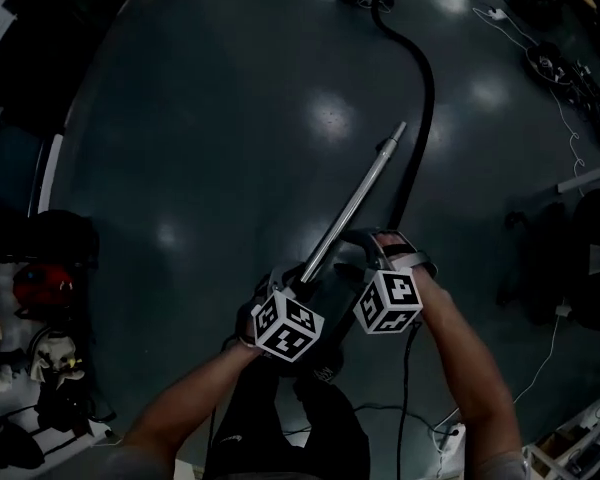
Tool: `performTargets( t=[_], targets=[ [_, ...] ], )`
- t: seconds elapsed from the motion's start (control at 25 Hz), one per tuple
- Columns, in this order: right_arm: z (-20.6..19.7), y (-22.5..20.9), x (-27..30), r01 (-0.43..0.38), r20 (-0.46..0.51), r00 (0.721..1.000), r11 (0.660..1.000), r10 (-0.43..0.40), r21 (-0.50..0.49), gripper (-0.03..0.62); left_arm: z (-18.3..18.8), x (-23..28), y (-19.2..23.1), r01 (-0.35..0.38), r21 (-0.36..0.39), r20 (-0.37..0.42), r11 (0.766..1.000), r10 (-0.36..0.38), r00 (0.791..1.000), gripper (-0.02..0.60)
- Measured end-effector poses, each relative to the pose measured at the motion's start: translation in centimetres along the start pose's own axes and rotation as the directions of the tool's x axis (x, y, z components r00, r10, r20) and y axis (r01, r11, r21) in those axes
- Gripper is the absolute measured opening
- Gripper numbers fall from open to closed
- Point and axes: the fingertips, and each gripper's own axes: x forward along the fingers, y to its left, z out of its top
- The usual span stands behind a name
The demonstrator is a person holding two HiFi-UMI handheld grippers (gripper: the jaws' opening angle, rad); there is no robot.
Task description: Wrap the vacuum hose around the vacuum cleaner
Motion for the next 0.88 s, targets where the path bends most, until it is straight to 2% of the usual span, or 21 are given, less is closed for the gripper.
performTargets(
  t=[0.16,0.32,0.4,0.48,0.56,0.64,0.68,0.88],
  targets=[
    [3.0,-1.1,-2.4,-0.085,-0.029,0.996,0.984,0.081,-0.159,0.241,2.7,-4.5,-0.7,0.025,0.086,0.011,0.996,-0.026,1.000,0.192],
    [4.7,-1.3,-3.9,-0.185,-0.099,0.981,0.951,0.165,-0.249,0.242,4.2,-8.0,-0.2,0.073,0.183,-0.005,0.980,-0.074,0.997,0.191],
    [5.3,-1.5,-3.8,-0.212,-0.134,0.974,0.937,0.180,-0.277,0.242,4.9,-9.3,0.6,0.105,0.227,-0.005,0.968,-0.107,0.994,0.190],
    [5.8,-2.0,-3.0,-0.195,-0.152,0.976,0.934,0.155,-0.300,0.242,5.9,-10.3,1.2,0.132,0.271,0.005,0.954,-0.139,0.990,0.190],
    [6.4,-3.2,-2.4,-0.155,-0.162,0.980,0.945,0.112,-0.287,0.242,7.3,-11.1,1.8,0.157,0.320,0.018,0.934,-0.172,0.985,0.189],
    [7.1,-4.3,-2.2,-0.129,-0.178,0.980,0.964,0.088,-0.234,0.239,8.5,-11.9,2.4,0.184,0.373,0.024,0.910,-0.207,0.978,0.186],
    [7.4,-4.8,-2.3,-0.114,-0.186,0.980,0.971,0.075,-0.210,0.199,8.8,-12.3,2.9,0.199,0.397,0.022,0.896,-0.226,0.974,0.186],
    [8.6,-5.8,-4.2,-0.050,-0.234,0.972,0.992,0.020,-0.120,0.169,10.1,-14.8,3.8,0.291,0.509,-0.007,0.810,-0.335,0.942,0.184]
  ],
)
